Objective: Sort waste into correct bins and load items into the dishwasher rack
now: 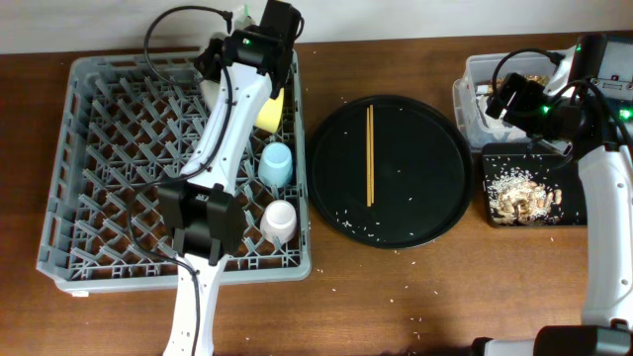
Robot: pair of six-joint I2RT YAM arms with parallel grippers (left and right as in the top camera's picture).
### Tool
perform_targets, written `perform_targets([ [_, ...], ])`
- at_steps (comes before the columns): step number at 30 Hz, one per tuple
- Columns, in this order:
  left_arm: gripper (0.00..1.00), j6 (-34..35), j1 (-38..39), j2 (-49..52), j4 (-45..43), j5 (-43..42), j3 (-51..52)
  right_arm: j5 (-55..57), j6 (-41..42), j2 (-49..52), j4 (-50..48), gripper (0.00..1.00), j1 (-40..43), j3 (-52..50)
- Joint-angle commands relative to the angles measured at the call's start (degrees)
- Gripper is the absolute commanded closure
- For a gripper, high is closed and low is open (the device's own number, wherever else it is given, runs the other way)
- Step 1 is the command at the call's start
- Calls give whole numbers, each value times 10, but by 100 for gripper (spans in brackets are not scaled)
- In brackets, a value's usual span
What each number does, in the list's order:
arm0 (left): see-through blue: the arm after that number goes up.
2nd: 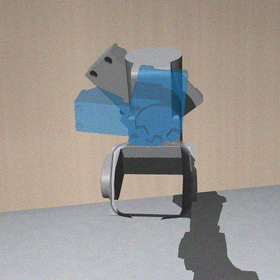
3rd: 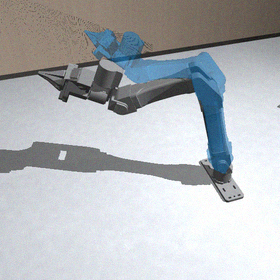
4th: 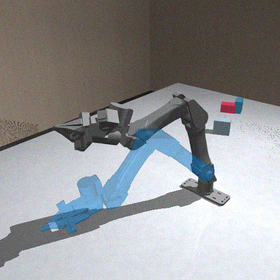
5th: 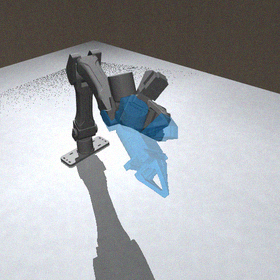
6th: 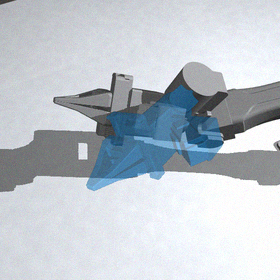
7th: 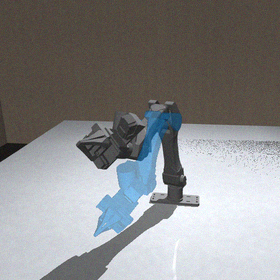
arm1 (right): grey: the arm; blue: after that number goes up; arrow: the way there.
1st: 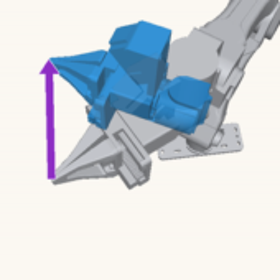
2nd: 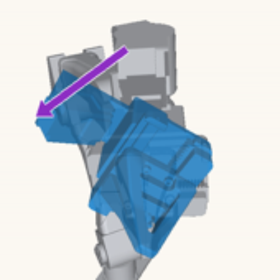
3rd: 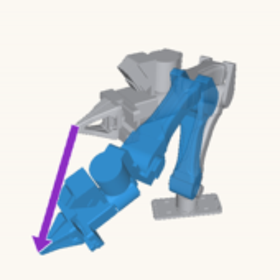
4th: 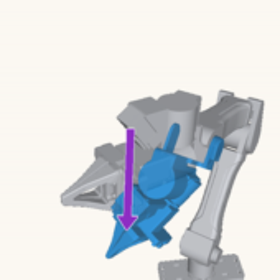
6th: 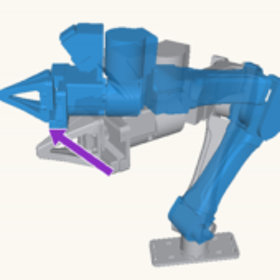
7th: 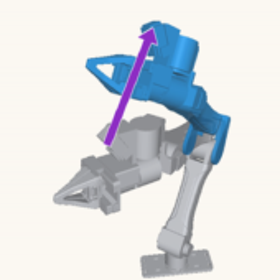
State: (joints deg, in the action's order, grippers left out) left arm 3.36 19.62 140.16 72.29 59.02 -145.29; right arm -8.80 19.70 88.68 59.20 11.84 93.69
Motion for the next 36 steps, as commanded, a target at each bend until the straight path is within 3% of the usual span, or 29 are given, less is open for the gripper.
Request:
perform_targets([
  [1, 46, -2, 5, -5, -13, -99, 6, 9, 5, 1, 0, 2, 2, 1],
  [3, 31, -3, 4, -6, -30, -102, 2, 9, 5, 1, 0, 2, 2, 1],
  [5, 23, -14, 4, -12, -47, -135, -36, 9, 5, 1, 0, 2, 2, 1],
  [6, 22, -44, 5, -16, -42, -213, -78, 9, 5, 1, 0, 1, 2, 1],
  [7, 23, -78, 10, -23, -30, -351, -134, 9, 5, 1, 0, 2, 2, 1],
  [8, 24, -82, 24, -29, -10, -565, -183, 9, 5, 1, 0, 2, 2, 1],
  [10, 26, -82, 37, -27, -2, -692, -183, 9, 5, 1, 0, 1, 2, 1],
  [11, 26, -82, 54, -19, 16, -714, -168, 9, 5, 1, 0, 2, 2, 1],
  [13, 32, -81, 85, 2, 39, -697, -120, 9, 5, 1, 0, 1, 2, 1],
  [17, 41, -75, 122, 68, 0, -696, -10, 9, 5, 1, 0, 2, 2, 1],
  [24, 41, -62, 123, 165, -37, -687, -10, 9, 5, 1, 0, 2, 2, 1],
  [29, 40, -62, 134, 170, -33, -686, -14, 9, 5, 1, 0, 2, 2, 1],
  [31, 40, -26, 137, 170, 7, -619, -51, 9, 5, 1, 0, 2, 2, 1],
  [36, 40, -25, 180, 170, 13, -510, -59, 9, 5, 1, 0, 2, 2, 1],
])
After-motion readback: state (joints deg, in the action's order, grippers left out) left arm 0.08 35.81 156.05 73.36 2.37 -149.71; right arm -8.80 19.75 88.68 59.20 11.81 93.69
